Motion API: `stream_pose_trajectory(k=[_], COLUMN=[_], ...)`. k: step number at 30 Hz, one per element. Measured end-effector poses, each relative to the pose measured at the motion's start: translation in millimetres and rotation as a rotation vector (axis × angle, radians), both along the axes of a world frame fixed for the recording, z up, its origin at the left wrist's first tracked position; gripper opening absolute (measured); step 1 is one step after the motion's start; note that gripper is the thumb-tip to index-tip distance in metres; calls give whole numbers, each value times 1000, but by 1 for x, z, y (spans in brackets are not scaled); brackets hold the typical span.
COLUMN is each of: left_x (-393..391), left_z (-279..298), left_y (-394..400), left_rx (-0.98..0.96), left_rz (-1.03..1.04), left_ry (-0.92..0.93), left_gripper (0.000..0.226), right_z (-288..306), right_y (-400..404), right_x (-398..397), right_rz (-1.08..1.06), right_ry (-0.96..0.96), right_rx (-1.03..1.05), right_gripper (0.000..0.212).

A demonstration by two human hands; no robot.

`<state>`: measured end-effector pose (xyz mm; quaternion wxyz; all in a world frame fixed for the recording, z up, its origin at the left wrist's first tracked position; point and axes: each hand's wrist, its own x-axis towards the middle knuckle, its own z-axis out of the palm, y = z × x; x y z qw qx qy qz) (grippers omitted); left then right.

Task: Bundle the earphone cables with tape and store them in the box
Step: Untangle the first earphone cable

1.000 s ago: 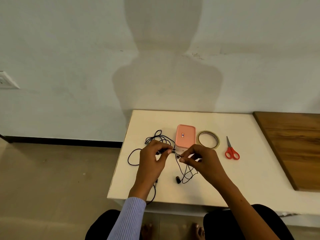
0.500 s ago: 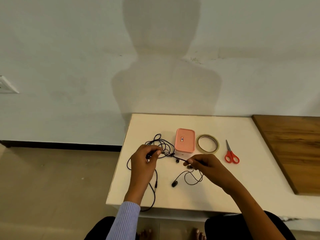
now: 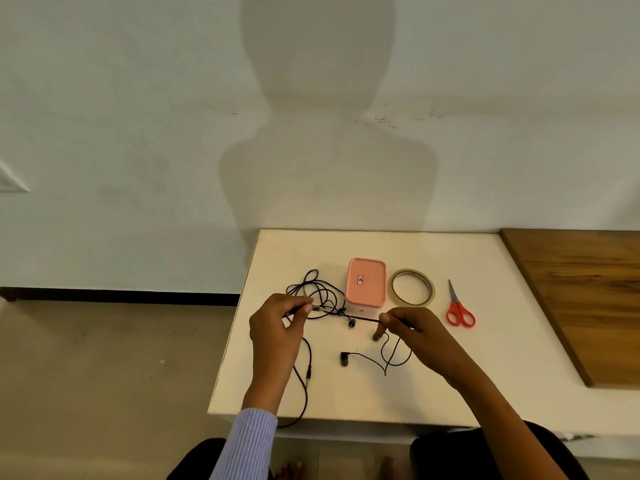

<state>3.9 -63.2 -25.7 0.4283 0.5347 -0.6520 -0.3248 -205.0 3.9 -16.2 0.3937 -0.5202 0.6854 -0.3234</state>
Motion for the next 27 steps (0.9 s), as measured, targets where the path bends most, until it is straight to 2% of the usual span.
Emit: stream_pose_trajectory(k=[2, 4, 8, 11, 19, 27], left_x=[-3, -7, -27, -36, -19, 2], left_z=[-1, -1, 2, 3, 5, 2], left_y=[1, 5, 18, 22, 7, -2], left_rx=[-58, -71, 127, 214, 102, 64], left_rz=[11, -34, -257, -331, -193, -48], left_ry=[-98, -95, 70, 78, 32, 19], left_gripper=[18, 21, 22, 22, 12, 14], right_z=[-1, -2, -4, -3, 0, 0], right_y=[-1, -2, -6, -9, -8, -1], right_x=[5, 13, 29, 34, 23, -3], right_rz=[-26, -33, -34, -64, 0, -45], right_ry=[4, 27, 66, 44, -30, 42], right_rx=[-12, -29, -57, -104, -103, -44], right_gripper=[31, 30, 28, 26, 15, 10])
